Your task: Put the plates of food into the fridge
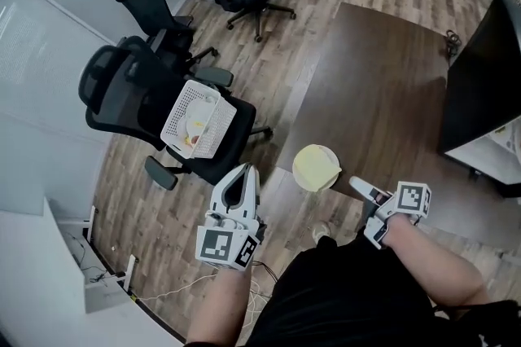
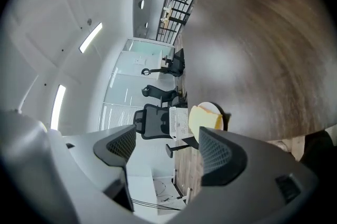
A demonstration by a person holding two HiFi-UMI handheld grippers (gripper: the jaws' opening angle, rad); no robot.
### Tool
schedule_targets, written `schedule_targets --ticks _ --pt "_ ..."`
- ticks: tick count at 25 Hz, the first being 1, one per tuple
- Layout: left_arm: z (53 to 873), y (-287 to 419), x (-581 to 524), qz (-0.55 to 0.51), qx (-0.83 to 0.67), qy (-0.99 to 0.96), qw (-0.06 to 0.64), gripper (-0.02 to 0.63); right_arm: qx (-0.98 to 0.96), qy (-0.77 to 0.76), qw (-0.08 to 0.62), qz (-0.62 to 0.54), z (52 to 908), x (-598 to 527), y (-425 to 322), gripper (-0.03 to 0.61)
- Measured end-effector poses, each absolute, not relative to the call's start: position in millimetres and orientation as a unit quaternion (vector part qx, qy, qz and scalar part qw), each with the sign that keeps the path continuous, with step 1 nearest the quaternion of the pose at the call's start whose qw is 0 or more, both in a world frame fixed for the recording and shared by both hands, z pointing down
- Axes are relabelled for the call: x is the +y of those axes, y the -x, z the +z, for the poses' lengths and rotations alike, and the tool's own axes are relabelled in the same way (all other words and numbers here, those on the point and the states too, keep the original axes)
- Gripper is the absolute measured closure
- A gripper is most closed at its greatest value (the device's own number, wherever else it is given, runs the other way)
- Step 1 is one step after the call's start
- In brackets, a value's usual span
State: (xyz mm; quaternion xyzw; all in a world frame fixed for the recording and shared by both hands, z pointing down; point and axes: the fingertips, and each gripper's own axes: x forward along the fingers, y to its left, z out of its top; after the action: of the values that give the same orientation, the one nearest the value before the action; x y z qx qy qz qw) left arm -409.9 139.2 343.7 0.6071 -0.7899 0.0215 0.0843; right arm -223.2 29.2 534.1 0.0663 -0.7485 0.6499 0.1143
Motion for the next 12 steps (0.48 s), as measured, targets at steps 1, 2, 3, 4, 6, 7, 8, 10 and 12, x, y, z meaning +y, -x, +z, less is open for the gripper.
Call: schedule_targets --ticks 1,2,3,4,6,7,8,10,12 --pt "347 412 145 0.021 -0.789 -0.608 0.085 0.609 -0.748 -0.061 0.106 0.653 533 37 230 0.194" --pt "351 415 150 0.022 -0.788 -0.609 0.087 0.609 -0.747 -0.06 0.104 0.654 535 45 235 0.193" --pt "355 418 155 0.024 -0.787 -0.61 0.089 0.611 -0.746 -0.063 0.11 0.653 541 52 239 0.195" --pt "361 421 160 0.025 -0.787 -0.61 0.092 0.609 -0.744 -0.066 0.117 0.655 548 60 242 0.193" --pt "371 428 169 0.029 -0.786 -0.61 0.099 0.609 -0.732 -0.065 0.118 0.667 561 75 251 0.193" --pt "376 432 173 0.03 -0.785 -0.611 0.102 0.611 -0.725 -0.066 0.114 0.676 566 81 255 0.194" --pt "381 435 176 0.032 -0.783 -0.613 0.105 0.61 -0.717 -0.067 0.108 0.685 570 86 259 0.194" --pt "391 442 182 0.037 -0.779 -0.616 0.111 0.611 -0.702 -0.073 0.094 0.702 580 94 267 0.195" --pt "401 450 187 0.042 -0.777 -0.617 0.117 0.609 -0.689 -0.083 0.084 0.715 591 100 272 0.193"
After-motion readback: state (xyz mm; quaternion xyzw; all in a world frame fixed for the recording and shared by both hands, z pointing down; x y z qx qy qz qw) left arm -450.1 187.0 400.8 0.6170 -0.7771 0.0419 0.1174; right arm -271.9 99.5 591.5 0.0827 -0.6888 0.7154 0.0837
